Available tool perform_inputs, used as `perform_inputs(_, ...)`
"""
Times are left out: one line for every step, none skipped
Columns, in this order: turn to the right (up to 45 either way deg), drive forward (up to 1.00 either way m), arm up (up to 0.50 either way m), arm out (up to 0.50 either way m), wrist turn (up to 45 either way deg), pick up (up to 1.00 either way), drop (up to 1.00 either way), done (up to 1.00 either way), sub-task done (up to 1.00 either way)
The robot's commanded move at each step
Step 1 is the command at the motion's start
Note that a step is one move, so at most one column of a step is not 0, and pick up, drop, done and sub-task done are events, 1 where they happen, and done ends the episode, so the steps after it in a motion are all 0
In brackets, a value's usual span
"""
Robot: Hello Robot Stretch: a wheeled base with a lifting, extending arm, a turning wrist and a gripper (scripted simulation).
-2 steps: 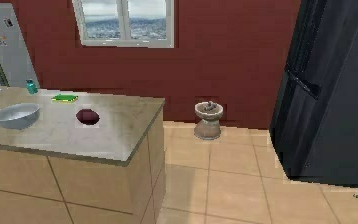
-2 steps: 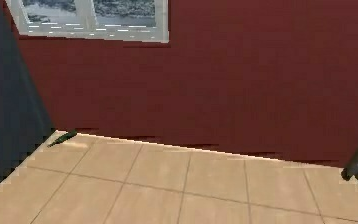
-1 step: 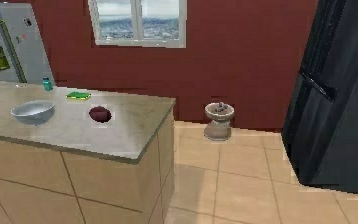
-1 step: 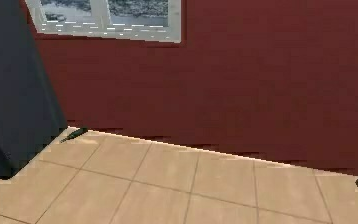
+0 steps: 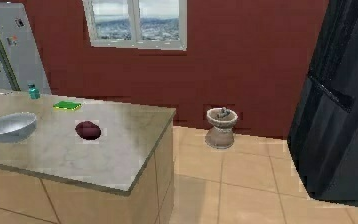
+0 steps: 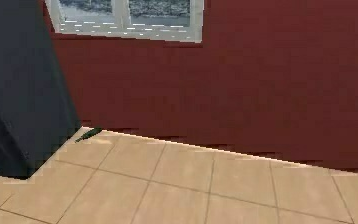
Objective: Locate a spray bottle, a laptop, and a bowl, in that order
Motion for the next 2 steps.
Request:
perform_inputs(-42.0,0.00,0.00,0.00,0.0,0.00,0.00,0.00,0.00)
perform_inputs(0.0,0.00,0.00,0.00,0.0,0.00,0.00,1.00,0.00)
